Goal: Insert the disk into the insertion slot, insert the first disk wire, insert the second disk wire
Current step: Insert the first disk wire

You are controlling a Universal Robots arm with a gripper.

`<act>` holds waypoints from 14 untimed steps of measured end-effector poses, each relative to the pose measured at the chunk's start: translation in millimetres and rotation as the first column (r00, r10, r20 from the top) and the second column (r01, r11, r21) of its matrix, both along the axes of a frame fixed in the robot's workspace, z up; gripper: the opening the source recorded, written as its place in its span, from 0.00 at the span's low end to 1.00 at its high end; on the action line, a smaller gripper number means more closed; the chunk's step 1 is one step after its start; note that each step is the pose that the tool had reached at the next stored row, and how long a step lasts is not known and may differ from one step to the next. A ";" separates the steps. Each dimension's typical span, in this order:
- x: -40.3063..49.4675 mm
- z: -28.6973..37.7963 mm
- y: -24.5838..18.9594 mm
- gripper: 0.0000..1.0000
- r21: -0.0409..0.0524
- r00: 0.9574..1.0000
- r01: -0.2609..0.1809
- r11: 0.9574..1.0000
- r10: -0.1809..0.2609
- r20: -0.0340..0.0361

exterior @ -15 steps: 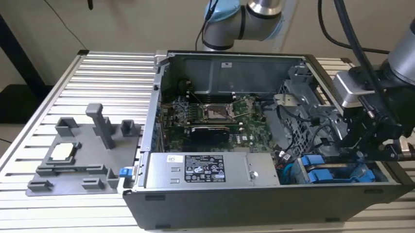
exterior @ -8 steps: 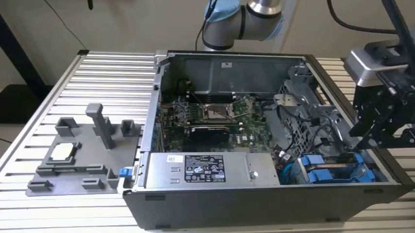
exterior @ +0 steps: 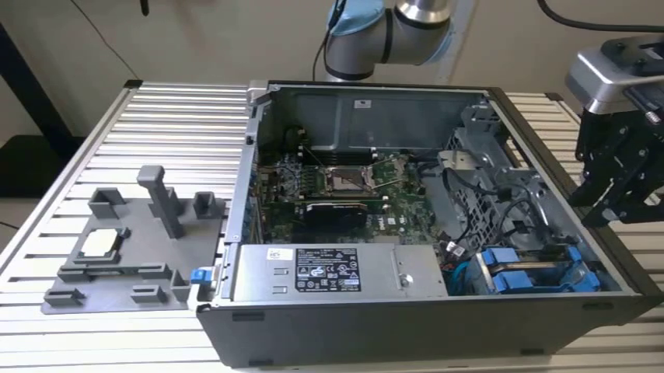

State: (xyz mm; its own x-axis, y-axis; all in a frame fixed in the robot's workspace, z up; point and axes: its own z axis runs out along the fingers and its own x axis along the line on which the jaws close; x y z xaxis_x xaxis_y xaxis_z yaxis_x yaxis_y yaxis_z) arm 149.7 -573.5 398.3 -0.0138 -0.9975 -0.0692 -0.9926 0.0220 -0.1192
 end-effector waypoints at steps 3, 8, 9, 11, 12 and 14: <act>-0.1 0.0 3.4 0.33 0.000 1.000 0.000 1.000 0.000 0.000; -0.8 0.0 18.2 0.33 0.000 1.000 0.000 1.000 0.000 0.000; -0.9 -0.1 21.4 0.33 0.000 1.000 0.000 1.000 0.000 0.000; -1.1 0.0 27.8 0.33 0.000 1.000 0.000 1.000 0.000 0.000; -1.3 0.0 30.9 0.33 0.000 1.000 0.000 1.000 0.000 0.000; -1.8 0.0 36.0 0.33 0.000 1.000 0.000 1.000 0.000 0.000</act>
State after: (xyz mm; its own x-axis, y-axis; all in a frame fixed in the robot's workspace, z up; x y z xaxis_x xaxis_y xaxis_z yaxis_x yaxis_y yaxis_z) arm 147.8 -537.5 398.3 -0.0140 -0.9975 -0.0689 -0.9926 0.0222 -0.1192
